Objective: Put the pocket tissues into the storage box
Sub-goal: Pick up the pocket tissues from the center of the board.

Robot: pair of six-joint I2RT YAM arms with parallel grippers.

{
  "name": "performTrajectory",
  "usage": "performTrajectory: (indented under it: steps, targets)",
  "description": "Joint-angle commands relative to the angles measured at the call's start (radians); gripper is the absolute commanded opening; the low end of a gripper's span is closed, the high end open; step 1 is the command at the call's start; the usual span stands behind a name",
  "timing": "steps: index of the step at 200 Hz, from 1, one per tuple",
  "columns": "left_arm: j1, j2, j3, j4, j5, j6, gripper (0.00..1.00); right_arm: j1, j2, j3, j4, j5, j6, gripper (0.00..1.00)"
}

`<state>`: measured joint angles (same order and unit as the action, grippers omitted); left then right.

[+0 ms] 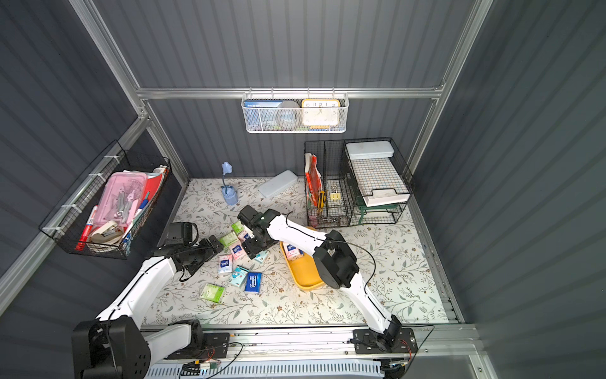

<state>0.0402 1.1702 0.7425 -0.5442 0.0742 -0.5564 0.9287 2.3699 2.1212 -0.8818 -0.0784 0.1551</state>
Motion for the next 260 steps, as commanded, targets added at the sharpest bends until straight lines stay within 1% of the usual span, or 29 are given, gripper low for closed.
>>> performTrajectory:
  steps: [1,50,106,131,181,247,260]
  targets:
    - [0.009,-0.016,0.011,-0.025,0.007,-0.010,0.99,0.017,0.042,0.051,-0.059,0.066,-0.043,0.81]
    - [0.028,0.010,0.042,-0.055,-0.019,-0.007,0.99,0.041,0.116,0.152,-0.121,0.149,-0.100,0.81]
    - [0.036,0.003,0.058,-0.054,-0.008,-0.002,0.99,0.043,0.144,0.155,-0.128,0.194,-0.138,0.80]
    - [0.036,0.004,0.065,-0.054,-0.005,0.001,0.99,0.042,0.152,0.155,-0.123,0.180,-0.143,0.78]
    - [0.036,0.003,0.067,-0.052,-0.007,0.004,0.99,0.048,0.166,0.155,-0.118,0.166,-0.149,0.71]
    - [0.038,-0.007,0.069,-0.055,-0.008,0.008,0.99,0.060,0.184,0.161,-0.121,0.130,-0.161,0.71]
    - [0.038,-0.008,0.066,-0.056,-0.009,0.010,0.99,0.067,0.180,0.161,-0.120,0.136,-0.169,0.69]
